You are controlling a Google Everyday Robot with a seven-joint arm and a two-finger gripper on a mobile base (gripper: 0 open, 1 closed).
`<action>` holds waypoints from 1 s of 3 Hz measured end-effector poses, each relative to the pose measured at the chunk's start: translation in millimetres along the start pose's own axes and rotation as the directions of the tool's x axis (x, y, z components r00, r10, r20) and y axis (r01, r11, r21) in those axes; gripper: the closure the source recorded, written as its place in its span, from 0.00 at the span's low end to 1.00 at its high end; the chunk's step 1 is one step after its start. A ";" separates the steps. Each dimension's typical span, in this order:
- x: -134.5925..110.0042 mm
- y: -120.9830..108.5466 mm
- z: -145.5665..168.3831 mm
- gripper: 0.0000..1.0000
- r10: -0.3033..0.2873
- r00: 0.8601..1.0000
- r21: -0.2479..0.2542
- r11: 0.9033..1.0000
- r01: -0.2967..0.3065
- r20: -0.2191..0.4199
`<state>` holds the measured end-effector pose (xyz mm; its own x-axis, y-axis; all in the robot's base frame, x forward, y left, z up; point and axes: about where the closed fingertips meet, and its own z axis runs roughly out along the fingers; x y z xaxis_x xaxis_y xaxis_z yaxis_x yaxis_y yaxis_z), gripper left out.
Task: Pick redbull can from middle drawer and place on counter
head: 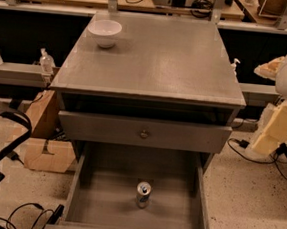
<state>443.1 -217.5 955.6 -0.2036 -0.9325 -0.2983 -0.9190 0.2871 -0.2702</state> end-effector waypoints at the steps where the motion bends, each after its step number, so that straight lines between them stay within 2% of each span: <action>1: 22.2 32.4 79.0 0.00 0.026 0.986 -0.087 0.996 -0.012 0.162; 2: 29.7 82.9 176.6 0.00 0.112 0.923 -0.199 0.979 -0.039 0.368; 3: 19.7 94.8 226.6 0.00 0.210 0.774 -0.179 0.976 -0.127 0.597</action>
Offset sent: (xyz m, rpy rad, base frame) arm 0.0506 -0.0055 -0.2539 0.9591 -0.5032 -0.1192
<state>428.5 -159.0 716.7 -0.1493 -0.5310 -0.8341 -0.9310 0.3596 -0.0623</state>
